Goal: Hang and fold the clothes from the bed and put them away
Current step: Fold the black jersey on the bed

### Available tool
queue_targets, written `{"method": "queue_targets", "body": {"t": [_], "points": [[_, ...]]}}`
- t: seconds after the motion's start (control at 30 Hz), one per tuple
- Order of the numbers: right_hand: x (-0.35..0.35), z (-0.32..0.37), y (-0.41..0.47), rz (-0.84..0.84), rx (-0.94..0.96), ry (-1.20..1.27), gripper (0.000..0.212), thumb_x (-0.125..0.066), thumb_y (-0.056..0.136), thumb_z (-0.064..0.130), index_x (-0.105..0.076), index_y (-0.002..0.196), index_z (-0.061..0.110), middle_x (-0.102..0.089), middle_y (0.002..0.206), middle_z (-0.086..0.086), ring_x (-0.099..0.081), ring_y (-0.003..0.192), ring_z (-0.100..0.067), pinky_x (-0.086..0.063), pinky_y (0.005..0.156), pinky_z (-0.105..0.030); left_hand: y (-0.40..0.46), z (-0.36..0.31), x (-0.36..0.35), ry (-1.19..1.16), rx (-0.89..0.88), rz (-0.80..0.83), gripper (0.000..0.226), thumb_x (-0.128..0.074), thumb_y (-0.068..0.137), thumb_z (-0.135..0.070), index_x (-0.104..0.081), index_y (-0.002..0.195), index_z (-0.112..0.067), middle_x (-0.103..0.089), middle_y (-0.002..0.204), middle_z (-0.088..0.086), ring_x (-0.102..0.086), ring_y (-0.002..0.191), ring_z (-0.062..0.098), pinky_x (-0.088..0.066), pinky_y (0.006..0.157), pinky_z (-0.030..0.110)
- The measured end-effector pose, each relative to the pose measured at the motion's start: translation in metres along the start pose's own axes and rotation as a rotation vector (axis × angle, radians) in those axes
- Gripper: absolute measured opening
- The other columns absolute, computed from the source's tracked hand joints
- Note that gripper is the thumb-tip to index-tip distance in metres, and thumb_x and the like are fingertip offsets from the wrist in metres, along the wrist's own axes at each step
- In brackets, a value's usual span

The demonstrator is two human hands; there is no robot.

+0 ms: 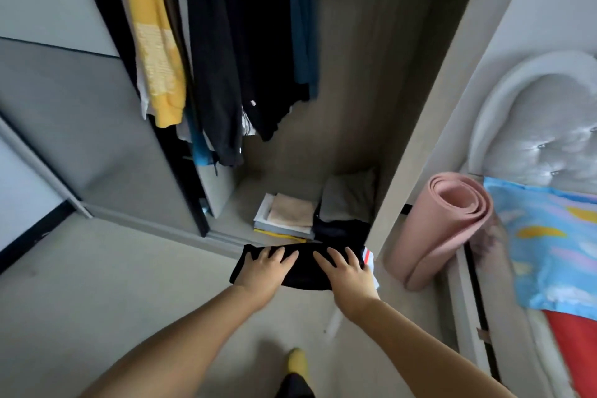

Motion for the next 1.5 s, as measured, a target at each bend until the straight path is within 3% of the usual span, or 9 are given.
{"method": "queue_targets", "body": {"t": [0.23, 0.6, 0.73, 0.83, 0.97, 1.13, 1.27, 1.37, 1.5], "points": [[-0.022, -0.011, 0.140, 0.078, 0.001, 0.067, 0.088, -0.048, 0.088, 0.003, 0.003, 0.152, 0.038, -0.005, 0.160, 0.004, -0.002, 0.147, -0.031, -0.022, 0.112, -0.050, 0.130, 0.056, -0.029, -0.014, -0.007, 0.085, 0.084, -0.050, 0.087, 0.000, -0.005, 0.153, -0.027, -0.021, 0.154, 0.006, -0.026, 0.138, 0.032, -0.034, 0.105, 0.053], [-0.070, -0.012, 0.371, 0.109, -0.010, 0.034, 0.085, -0.048, 0.090, 0.005, 0.000, 0.152, 0.038, -0.008, 0.160, 0.001, -0.004, 0.147, -0.032, -0.014, 0.112, -0.058, 0.341, 0.157, -0.107, 0.037, -0.073, -0.001, 0.079, -0.046, 0.088, -0.005, -0.008, 0.152, -0.029, -0.017, 0.157, 0.004, -0.029, 0.137, 0.029, -0.033, 0.106, 0.048], [-0.125, -0.021, 0.478, 0.018, -0.043, 0.016, 0.075, -0.045, 0.096, 0.012, -0.003, 0.152, 0.038, -0.010, 0.160, 0.001, -0.007, 0.147, -0.031, -0.027, 0.110, -0.054, 0.443, 0.186, -0.163, 0.111, -0.103, -0.052, 0.079, -0.046, 0.091, -0.006, -0.002, 0.153, -0.028, -0.008, 0.159, 0.007, -0.021, 0.141, 0.031, -0.027, 0.110, 0.051], [-0.162, -0.034, 0.544, -0.033, -0.075, 0.031, 0.074, -0.043, 0.096, 0.013, -0.001, 0.152, 0.037, -0.009, 0.160, -0.001, -0.006, 0.147, -0.033, -0.027, 0.109, -0.055, 0.515, 0.200, -0.197, 0.124, -0.089, -0.068, 0.086, -0.054, 0.090, -0.010, 0.003, 0.153, -0.029, -0.003, 0.160, 0.005, -0.012, 0.145, 0.028, -0.022, 0.113, 0.053], [-0.226, -0.050, 0.618, -0.126, -0.141, 0.045, 0.081, -0.053, 0.092, 0.022, -0.001, 0.152, 0.035, -0.007, 0.160, -0.003, -0.004, 0.146, -0.035, -0.027, 0.107, -0.057, 0.602, 0.208, -0.256, 0.104, -0.089, -0.139, 0.088, -0.047, 0.091, -0.005, 0.011, 0.151, -0.033, 0.004, 0.161, 0.003, -0.002, 0.147, 0.029, -0.012, 0.115, 0.056], [-0.345, -0.048, 0.654, -0.058, -0.246, 0.030, 0.080, -0.044, 0.097, 0.017, 0.013, 0.149, 0.039, 0.018, 0.159, -0.009, 0.016, 0.142, -0.047, -0.001, 0.104, -0.073, 0.653, 0.193, -0.377, 0.088, -0.137, -0.251, 0.085, -0.045, 0.094, -0.008, 0.014, 0.146, -0.040, 0.011, 0.160, 0.000, 0.000, 0.146, 0.038, -0.012, 0.110, 0.065], [-0.395, -0.045, 0.653, -0.058, -0.242, 0.000, 0.095, -0.049, 0.092, 0.009, 0.024, 0.145, 0.040, 0.031, 0.154, -0.013, 0.026, 0.136, -0.051, 0.010, 0.097, -0.076, 0.656, 0.176, -0.438, -0.059, -0.027, -0.133, 0.087, -0.041, 0.099, -0.028, 0.038, 0.128, -0.048, 0.034, 0.148, -0.008, 0.014, 0.146, 0.033, -0.008, 0.109, 0.066], [-0.396, -0.047, 0.657, 0.021, -0.237, 0.024, 0.107, -0.054, 0.085, 0.003, 0.026, 0.143, 0.041, 0.038, 0.151, -0.010, 0.033, 0.134, -0.049, 0.014, 0.095, -0.076, 0.658, 0.174, -0.438, -0.042, -0.019, -0.047, 0.099, -0.046, 0.098, -0.026, 0.048, 0.119, -0.048, 0.037, 0.151, -0.007, 0.022, 0.144, 0.031, -0.004, 0.108, 0.068], [-0.360, -0.053, 0.645, 0.260, -0.165, 0.057, 0.101, -0.056, 0.088, 0.014, 0.022, 0.146, 0.041, 0.040, 0.150, -0.003, 0.033, 0.137, -0.041, 0.011, 0.103, -0.071, 0.642, 0.175, -0.393, 0.041, -0.044, 0.202, 0.105, -0.056, 0.089, -0.009, 0.029, 0.142, -0.040, 0.031, 0.155, -0.001, 0.022, 0.144, 0.030, -0.001, 0.107, 0.070]]}}
Point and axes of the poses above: each hand's wrist, its own y-axis towards the middle knuckle, its own x-axis out of the back of the hand, z = x × y, the point moved 2 cm from there along y, towards the middle knuckle
